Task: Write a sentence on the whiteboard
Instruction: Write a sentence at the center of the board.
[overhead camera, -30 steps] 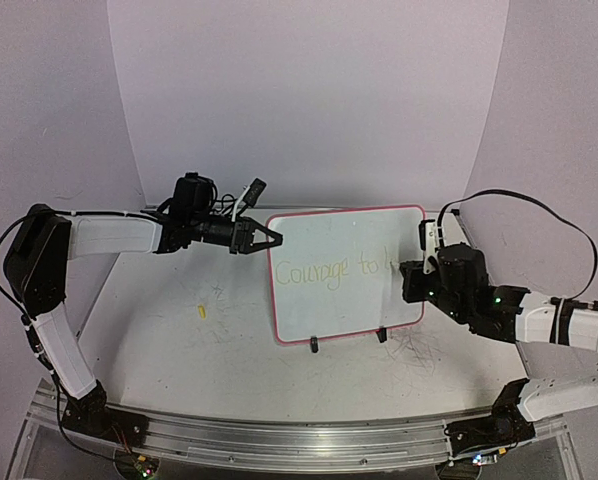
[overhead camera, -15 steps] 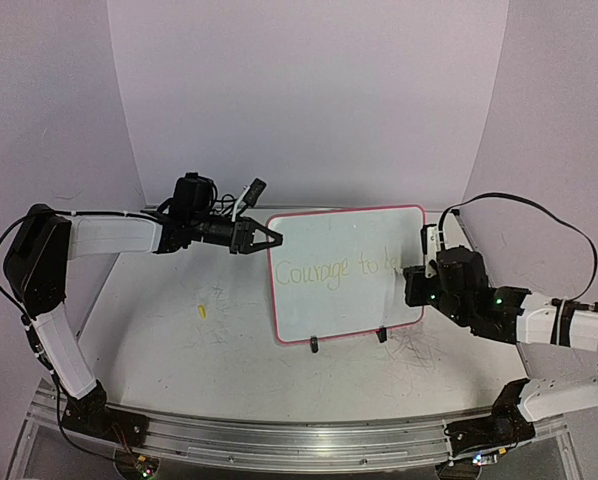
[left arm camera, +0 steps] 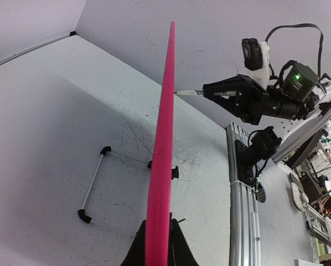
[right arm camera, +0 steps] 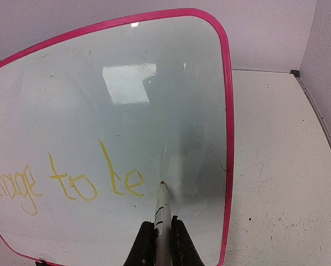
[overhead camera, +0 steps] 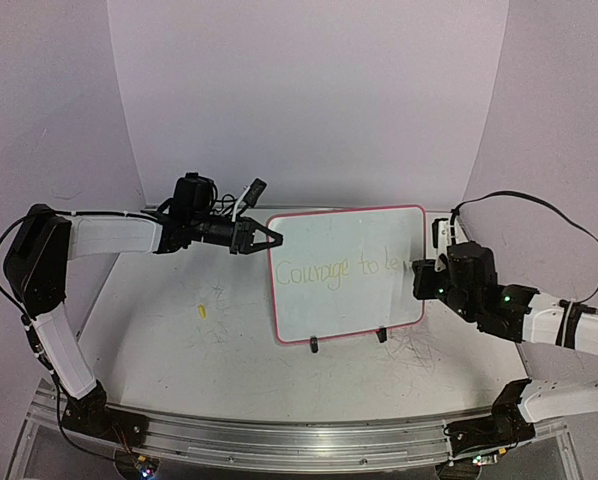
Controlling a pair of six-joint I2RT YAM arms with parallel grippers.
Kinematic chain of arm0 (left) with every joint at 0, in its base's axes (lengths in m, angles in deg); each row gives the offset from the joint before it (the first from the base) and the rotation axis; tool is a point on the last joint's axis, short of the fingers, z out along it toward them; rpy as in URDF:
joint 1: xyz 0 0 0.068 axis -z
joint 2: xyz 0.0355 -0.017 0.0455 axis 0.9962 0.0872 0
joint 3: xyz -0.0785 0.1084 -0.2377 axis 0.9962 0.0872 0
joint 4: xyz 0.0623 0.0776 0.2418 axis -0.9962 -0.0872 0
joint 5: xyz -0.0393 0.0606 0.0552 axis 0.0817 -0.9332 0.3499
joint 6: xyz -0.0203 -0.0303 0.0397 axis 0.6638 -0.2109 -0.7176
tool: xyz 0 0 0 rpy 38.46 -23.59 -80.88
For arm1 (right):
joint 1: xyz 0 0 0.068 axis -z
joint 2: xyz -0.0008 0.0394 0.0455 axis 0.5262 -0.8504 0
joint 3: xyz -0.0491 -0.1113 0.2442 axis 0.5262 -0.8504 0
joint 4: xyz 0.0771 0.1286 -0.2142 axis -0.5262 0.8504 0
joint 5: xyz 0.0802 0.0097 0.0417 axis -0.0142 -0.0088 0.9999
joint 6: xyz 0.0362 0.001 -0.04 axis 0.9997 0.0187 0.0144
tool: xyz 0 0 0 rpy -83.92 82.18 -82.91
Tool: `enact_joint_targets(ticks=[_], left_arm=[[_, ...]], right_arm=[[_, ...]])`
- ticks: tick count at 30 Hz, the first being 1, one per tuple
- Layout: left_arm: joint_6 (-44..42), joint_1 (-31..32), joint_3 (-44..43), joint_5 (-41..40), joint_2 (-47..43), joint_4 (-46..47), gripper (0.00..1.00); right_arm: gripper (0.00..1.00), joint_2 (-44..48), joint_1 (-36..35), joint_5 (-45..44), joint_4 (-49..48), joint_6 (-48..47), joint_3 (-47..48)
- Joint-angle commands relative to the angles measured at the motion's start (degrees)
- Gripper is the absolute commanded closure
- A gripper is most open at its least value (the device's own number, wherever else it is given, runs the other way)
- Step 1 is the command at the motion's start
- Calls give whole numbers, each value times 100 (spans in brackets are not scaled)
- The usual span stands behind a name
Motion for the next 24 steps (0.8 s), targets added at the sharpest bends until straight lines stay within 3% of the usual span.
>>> enact_joint_targets(ticks=[1, 24], left_arm=[[-486, 0, 72, -601, -138, -100, 100], [-497, -2, 68, -576, -132, -99, 100]], right_arm=[[100, -79, 75, -45, -397, -57, 158], [100, -68, 120, 433, -305, -220, 115]])
